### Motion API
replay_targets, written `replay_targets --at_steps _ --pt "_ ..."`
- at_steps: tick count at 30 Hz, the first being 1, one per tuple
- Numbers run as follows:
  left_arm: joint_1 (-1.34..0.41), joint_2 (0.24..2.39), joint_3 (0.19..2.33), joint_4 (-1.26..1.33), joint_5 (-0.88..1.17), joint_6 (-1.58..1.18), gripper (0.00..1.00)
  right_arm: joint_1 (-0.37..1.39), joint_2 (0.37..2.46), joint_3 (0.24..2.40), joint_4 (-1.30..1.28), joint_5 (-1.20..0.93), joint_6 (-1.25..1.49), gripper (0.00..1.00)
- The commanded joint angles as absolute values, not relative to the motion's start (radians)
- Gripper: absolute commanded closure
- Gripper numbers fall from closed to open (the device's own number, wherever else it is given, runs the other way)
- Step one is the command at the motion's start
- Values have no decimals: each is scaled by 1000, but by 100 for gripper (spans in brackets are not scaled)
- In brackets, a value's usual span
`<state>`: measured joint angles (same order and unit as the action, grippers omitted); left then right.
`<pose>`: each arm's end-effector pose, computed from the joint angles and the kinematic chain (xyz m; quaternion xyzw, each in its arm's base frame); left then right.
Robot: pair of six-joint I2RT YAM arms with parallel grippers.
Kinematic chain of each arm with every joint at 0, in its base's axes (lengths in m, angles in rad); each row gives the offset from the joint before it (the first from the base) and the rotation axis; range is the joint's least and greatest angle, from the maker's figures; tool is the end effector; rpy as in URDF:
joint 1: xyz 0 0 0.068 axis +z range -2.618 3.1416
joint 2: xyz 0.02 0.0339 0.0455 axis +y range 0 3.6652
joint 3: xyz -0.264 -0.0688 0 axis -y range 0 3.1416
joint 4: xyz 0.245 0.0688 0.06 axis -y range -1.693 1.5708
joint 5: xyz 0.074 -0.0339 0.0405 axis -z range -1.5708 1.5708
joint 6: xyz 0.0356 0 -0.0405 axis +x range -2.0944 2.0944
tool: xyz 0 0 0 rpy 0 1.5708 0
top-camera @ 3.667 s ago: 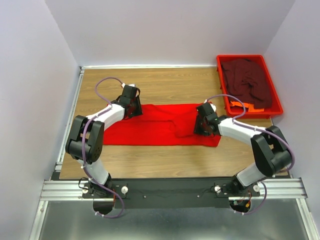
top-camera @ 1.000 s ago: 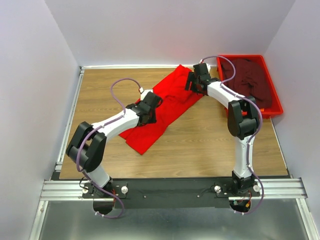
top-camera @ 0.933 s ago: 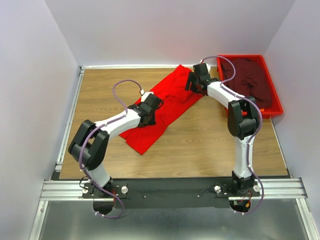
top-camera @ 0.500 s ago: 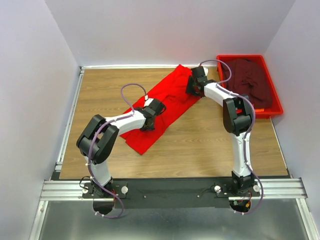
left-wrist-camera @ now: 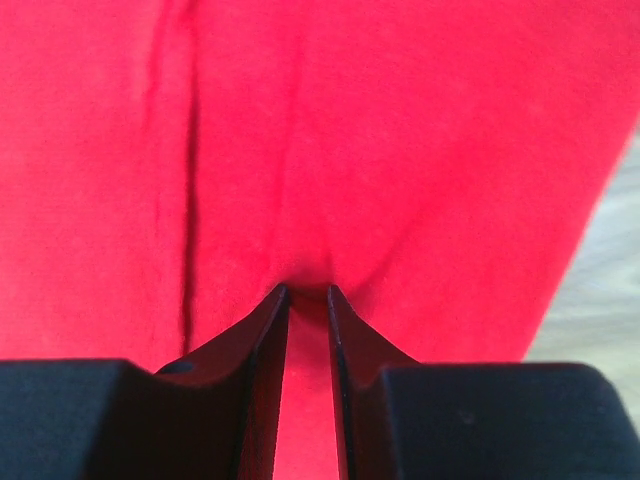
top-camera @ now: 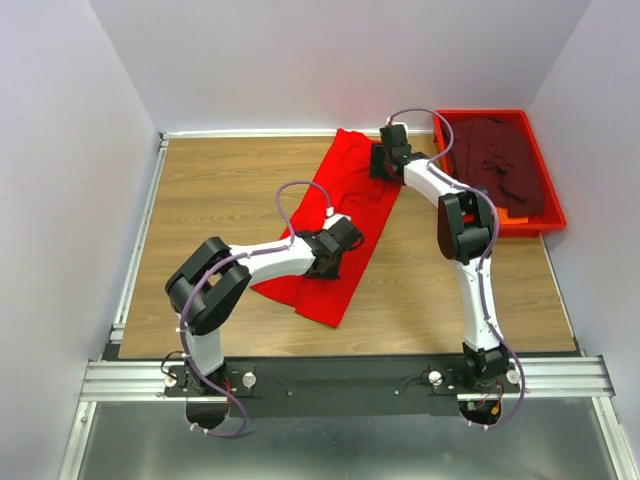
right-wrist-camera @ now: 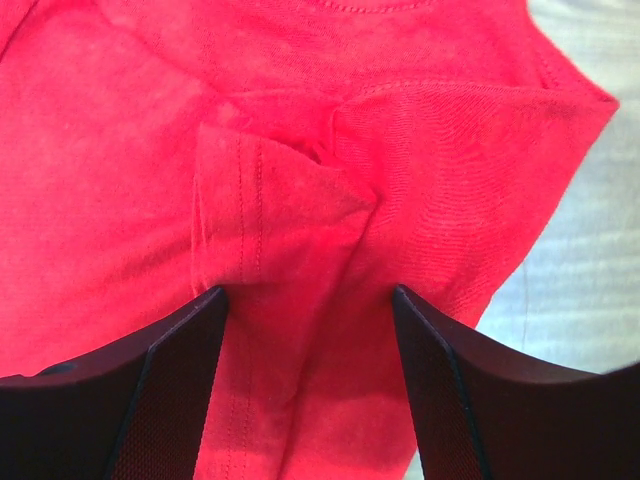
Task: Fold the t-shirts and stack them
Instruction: Fold the tshirt
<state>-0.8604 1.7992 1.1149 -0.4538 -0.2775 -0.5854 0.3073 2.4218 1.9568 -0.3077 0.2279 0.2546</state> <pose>0.2376 -0.2612 0.1640 0.1032 0.9622 -0.0394 0.2488 0.5193 0.1563 0.1554 0.0200 0.9163 0.0064 0.3999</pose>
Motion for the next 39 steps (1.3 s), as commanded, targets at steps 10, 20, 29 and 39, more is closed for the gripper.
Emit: replay_targets --at_steps 10,20,29,39 --pt "-954 1867 1245 -338 18 -683 70 305 2565 2121 -330 64 101 18" --pt "-827 1700 1240 -359 -84 -653 61 310 2559 2230 -333 100 61 0" --pt "-681 1552 1002 -353 -120 -707 67 319 2340 2102 -333 106 166 0" --pt "-710 1588 839 -282 -51 -719 74 385 2181 1793 -331 97 285 4"
